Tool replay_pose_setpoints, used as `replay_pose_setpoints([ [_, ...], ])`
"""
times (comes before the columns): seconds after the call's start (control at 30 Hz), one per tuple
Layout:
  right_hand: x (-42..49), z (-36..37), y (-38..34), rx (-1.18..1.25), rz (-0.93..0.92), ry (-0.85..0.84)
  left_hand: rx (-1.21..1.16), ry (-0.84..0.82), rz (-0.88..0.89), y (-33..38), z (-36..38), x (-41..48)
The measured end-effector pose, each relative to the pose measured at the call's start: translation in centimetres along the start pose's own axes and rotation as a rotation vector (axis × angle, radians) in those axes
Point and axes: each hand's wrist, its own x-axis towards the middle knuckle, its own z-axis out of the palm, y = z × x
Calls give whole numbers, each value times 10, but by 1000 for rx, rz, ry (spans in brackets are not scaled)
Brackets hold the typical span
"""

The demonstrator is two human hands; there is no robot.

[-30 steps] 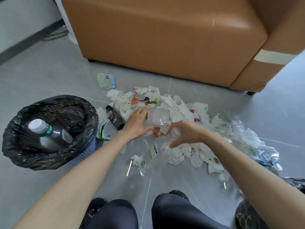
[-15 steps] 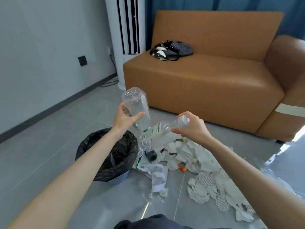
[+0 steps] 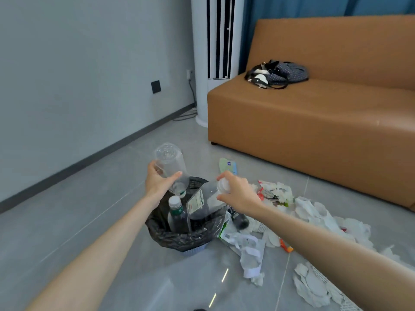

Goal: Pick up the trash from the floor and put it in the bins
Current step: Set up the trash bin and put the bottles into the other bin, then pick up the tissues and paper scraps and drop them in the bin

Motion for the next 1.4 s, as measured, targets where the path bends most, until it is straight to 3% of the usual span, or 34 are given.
replay_pose_setpoints([
  [0.2, 39, 42, 11, -103, 17, -115, 48, -123, -161, -30, 22, 28],
  [0.47, 71, 92, 35, -102, 119, -267, 340, -272, -225, -71, 47, 41],
  [0.6, 68, 108, 43, -109, 132, -305, 489, -322, -174, -81, 58, 37],
  [0.77, 60, 102, 46, -132, 146, -316, 382, -264, -196, -75, 64, 31],
  [1.1, 23, 25, 60, -97, 180, -247, 358, -299, 84, -14, 76, -4],
  [1.4, -44, -40, 159, -102, 403, -122, 394, -489, 284, 37, 174, -59],
])
